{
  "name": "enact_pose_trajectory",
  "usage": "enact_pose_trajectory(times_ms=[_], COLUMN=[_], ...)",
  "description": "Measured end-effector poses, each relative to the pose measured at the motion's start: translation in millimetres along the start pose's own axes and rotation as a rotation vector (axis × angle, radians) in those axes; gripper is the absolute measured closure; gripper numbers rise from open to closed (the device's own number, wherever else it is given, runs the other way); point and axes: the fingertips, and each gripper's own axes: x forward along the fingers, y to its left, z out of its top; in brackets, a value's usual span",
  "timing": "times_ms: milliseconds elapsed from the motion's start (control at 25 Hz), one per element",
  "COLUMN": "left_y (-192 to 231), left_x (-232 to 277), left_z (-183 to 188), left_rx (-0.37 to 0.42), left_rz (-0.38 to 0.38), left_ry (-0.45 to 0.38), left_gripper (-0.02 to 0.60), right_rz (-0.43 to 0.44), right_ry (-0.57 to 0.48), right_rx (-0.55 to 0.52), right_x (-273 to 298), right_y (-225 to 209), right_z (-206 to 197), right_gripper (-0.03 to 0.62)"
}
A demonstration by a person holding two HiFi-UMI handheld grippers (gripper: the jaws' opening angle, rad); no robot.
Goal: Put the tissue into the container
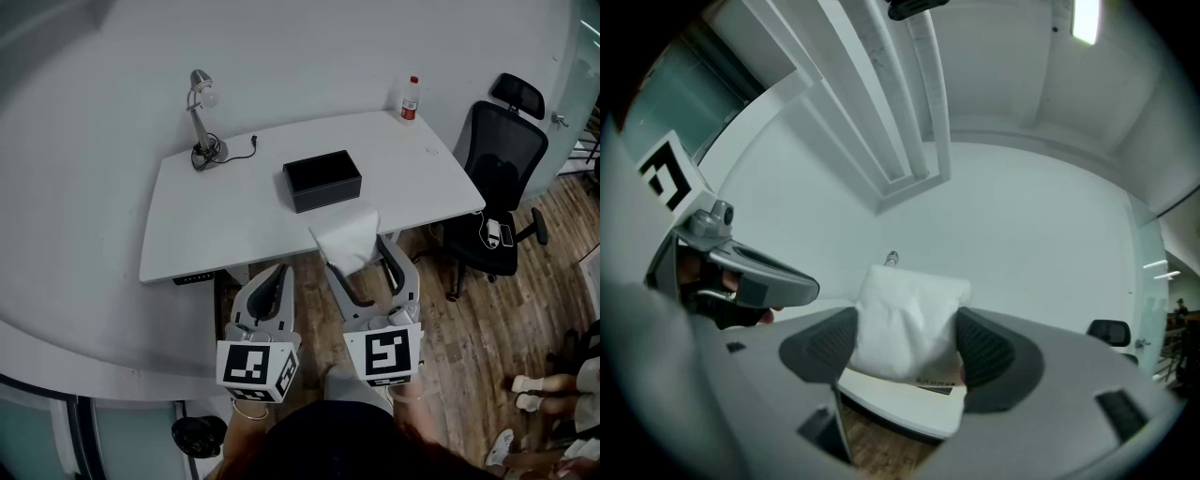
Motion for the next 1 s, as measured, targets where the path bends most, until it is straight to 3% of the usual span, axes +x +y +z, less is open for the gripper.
enact_pose_trajectory(times_ms=[1000], left_y=[8], left_x=[63], left_z=[0], left_rx=[-0.005], left_rz=[0.056], left_ry=[0.014], left_gripper=[0.554], right_rz=[0.055], right_ry=[-0.023], right_rx=[0.013], right_x=[54], right_y=[-44], right_z=[-12], right_gripper=[0.247])
